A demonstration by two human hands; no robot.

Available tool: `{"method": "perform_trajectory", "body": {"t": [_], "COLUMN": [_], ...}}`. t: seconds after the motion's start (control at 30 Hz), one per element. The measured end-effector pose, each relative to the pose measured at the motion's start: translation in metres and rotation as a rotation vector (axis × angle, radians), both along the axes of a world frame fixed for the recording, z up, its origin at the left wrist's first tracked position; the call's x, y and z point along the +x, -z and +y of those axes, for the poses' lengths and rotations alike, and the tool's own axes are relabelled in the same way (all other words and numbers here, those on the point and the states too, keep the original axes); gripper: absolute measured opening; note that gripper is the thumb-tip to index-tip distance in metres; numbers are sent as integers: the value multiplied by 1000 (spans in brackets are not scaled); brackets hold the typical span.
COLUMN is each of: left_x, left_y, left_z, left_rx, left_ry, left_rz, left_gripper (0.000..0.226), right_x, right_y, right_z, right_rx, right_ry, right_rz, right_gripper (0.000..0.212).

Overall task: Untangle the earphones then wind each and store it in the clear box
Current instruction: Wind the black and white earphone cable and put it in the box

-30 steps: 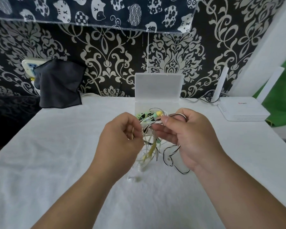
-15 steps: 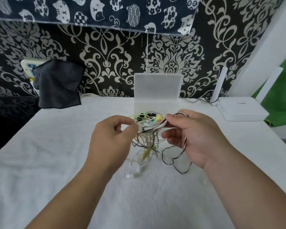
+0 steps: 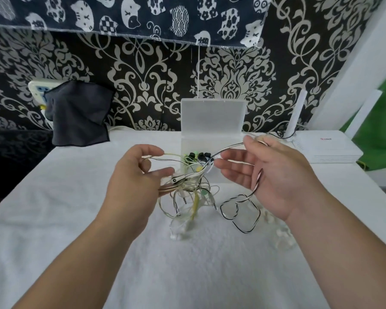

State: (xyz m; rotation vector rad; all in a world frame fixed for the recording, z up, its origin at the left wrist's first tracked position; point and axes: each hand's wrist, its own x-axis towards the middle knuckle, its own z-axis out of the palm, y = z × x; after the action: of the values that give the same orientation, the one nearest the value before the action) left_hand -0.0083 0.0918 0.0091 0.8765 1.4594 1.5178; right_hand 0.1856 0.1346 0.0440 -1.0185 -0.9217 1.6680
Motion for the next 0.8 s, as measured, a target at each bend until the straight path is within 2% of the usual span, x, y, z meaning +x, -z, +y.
{"method": "perform_trajectory", "body": {"t": [0.1,0.2,0.33,0.47,0.57,0.63,0.73,0.8], "left_x": [3,3,2,3,3,3,-6,-13], "left_y": [0,-2,-8,-8,-5,-4,1,3], "left_z": [-1,-2,-4,-3,-4,-4,-1,0], "left_rx": [28,70,74,-194,-366,-373,-330,-337], "left_ry": [2,-13,12,-32,-19,3,-27,-47], "left_rz": [-61,-102,-215,-236,-282,-138,183,218], "left_gripper": [57,57,43,13,14,16,21,28], "right_x": [-4,-6,-6,-5,-7,-7,-2,2], "right_y": [3,8,9,11,14,15,16,13], "right_z": [-3,-4,-1,-1,-2,-3,1,6], "right_rx": [-1,-21,-62,-117,-170,-157,-46,22], "right_ry": [-49,-52,20,41,-17,-46,10,83], "right_rz": [-62,-198,-220,-267,-329,-365,-334,-220], "right_gripper": [18,25,27,20,29,37,43,43]}}
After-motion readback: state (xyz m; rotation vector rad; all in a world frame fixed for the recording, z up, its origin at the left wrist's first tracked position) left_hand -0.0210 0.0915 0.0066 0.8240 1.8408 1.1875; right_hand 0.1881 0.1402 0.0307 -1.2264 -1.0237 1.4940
